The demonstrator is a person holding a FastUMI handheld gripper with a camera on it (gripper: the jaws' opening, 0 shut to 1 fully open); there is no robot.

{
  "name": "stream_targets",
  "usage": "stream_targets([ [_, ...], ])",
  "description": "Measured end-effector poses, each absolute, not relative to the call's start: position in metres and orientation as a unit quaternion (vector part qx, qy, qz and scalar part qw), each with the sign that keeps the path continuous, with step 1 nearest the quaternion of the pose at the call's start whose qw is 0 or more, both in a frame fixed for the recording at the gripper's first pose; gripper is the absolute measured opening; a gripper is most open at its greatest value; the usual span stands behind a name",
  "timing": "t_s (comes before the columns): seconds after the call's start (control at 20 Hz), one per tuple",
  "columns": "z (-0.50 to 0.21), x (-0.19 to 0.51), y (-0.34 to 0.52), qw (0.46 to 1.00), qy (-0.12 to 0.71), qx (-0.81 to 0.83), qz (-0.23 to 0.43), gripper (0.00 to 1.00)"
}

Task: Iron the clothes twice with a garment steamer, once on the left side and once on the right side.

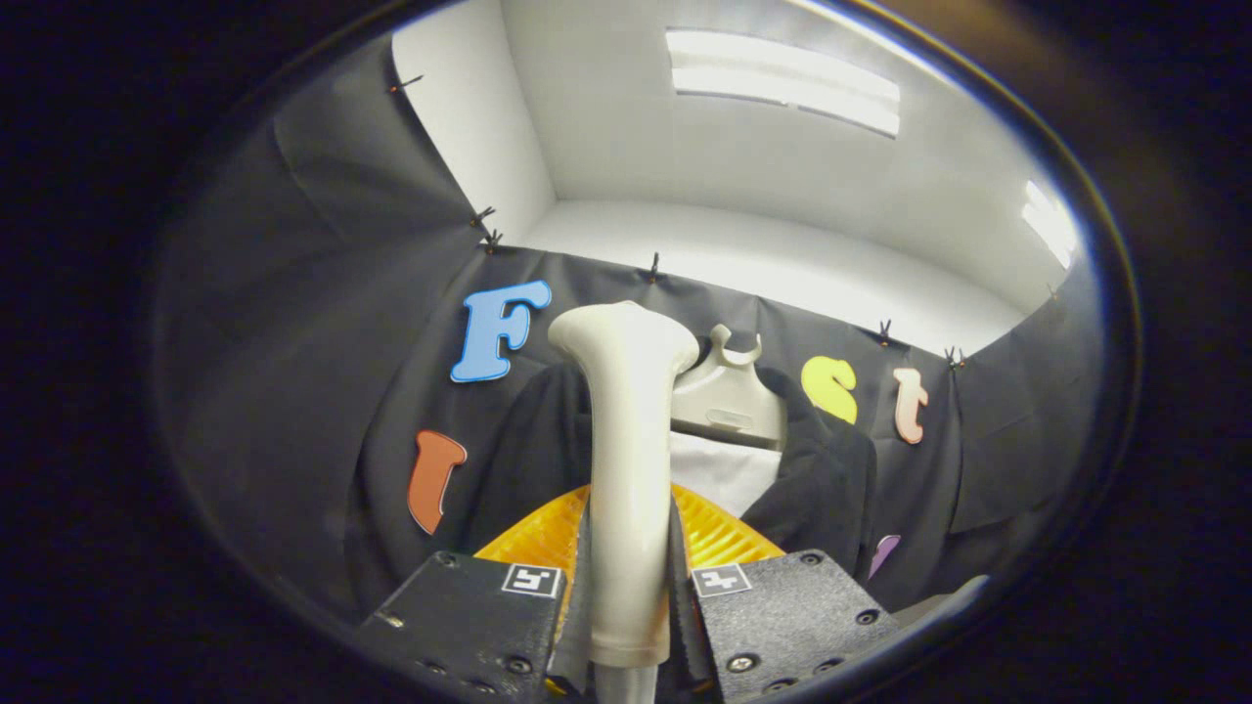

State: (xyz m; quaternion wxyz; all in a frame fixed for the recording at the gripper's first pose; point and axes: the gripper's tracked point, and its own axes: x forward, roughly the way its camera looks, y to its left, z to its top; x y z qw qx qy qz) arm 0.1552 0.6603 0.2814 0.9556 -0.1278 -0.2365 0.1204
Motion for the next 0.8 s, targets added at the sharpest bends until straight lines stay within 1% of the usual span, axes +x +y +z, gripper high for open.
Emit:
stream_targets([
  [0.25, 0.263, 0.163, 0.665, 0.96, -0.219, -0.145, 0.1, 0.36],
  [0.8, 0.179, 0.156, 0.646, 0.977, -0.123, -0.144, 0.094, 0.36],
])
